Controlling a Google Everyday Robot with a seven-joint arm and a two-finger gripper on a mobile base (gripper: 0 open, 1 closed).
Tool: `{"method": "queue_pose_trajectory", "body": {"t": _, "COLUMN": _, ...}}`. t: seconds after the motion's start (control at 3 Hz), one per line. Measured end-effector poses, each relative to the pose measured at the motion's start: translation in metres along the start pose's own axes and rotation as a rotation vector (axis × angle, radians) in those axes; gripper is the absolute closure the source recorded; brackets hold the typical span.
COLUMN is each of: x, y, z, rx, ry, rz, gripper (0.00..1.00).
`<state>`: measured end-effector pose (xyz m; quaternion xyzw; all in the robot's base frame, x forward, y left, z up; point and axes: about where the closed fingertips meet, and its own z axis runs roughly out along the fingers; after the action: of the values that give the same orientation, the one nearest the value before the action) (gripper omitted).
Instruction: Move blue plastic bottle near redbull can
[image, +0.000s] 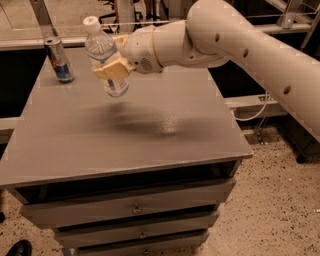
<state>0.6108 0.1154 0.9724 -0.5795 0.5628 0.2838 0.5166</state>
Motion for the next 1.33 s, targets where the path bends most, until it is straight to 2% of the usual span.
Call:
{"method": "queue_pose_trajectory", "body": {"t": 0.33, "x": -0.004, "y": -0.048, "z": 0.017, "rx": 0.018, "ry": -0.005, "rz": -0.053, "gripper": 1.00}}
{"method": "queue_pose_trajectory", "body": {"t": 0.67, "x": -0.009, "y": -0.091, "z": 0.039, "rx": 0.030, "ry": -0.024, "rz": -0.076, "gripper": 1.00}}
{"method": "queue_pose_trajectory", "body": {"t": 1.0, "x": -0.009, "y": -0.121, "z": 0.065, "rx": 0.033, "ry": -0.053, "rz": -0.067, "gripper": 1.00}}
{"method": "queue_pose_trajectory", "body": {"t": 1.33, "x": -0.002, "y": -0.133, "z": 0.103, "rx": 0.005, "ry": -0.084, "rz": -0.031, "gripper": 1.00}}
